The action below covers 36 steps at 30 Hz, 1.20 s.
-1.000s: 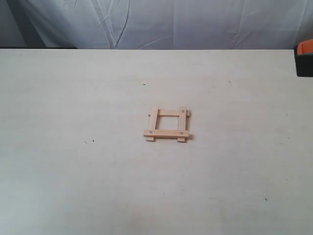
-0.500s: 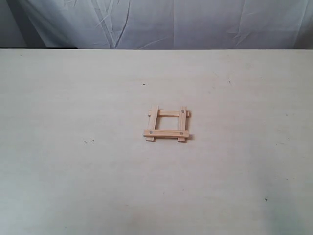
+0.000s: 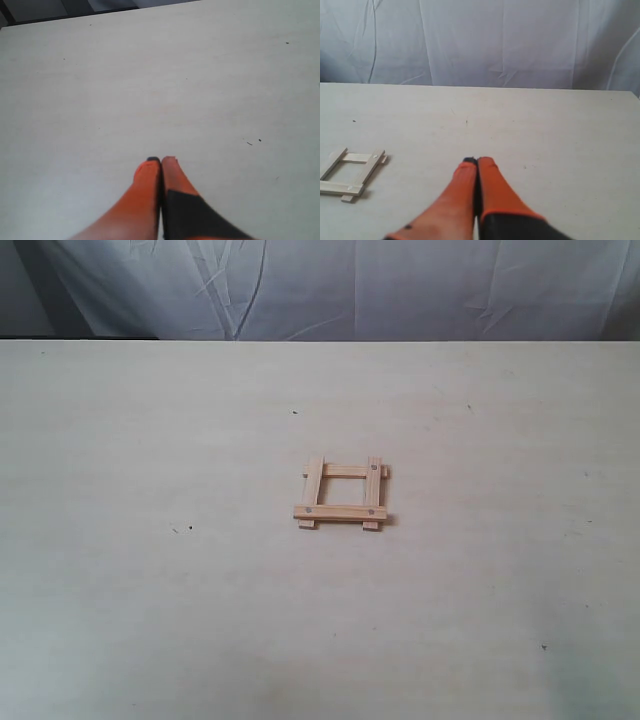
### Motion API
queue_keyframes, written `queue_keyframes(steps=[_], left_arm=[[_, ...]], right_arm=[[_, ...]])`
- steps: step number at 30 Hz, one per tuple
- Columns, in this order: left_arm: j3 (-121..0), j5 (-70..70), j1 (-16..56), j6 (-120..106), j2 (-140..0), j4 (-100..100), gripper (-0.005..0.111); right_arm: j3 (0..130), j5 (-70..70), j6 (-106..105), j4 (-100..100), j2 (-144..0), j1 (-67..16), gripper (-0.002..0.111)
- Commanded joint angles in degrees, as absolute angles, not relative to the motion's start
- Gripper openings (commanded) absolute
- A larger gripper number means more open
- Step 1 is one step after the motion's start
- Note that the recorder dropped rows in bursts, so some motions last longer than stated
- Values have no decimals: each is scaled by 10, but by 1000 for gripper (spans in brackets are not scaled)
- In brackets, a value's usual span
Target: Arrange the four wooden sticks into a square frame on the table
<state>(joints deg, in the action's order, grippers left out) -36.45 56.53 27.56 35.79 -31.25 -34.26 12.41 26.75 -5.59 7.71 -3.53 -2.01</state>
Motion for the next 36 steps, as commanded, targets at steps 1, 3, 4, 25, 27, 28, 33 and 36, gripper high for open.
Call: queue_keyframes(steps=[1,3,4,25,27,28,33,36], left_arm=[[-368,566,275,358,-307,-345,0],[-368,566,275,358,-307,-345,0],[-368,566,275,358,-307,-345,0],[-368,566,275,358,-307,-345,0],[-368,566,275,358,-307,-345,0],[-368,566,275,358,-307,-345,0],[-368,566,275,358,-307,-345,0],[-368,566,275,358,-307,-345,0]], right_arm=[[86,257,-57,54,0,-15,0],[67,253,-41,47,0,-7,0],[61,250,-31,43,0,-4,0],[0,206,-14,24,0,12,0],[0,206,-14,24,0,12,0],[0,206,-14,24,0,12,0],[0,206,-14,24,0,12,0],[0,206,-14,24,0,12,0]])
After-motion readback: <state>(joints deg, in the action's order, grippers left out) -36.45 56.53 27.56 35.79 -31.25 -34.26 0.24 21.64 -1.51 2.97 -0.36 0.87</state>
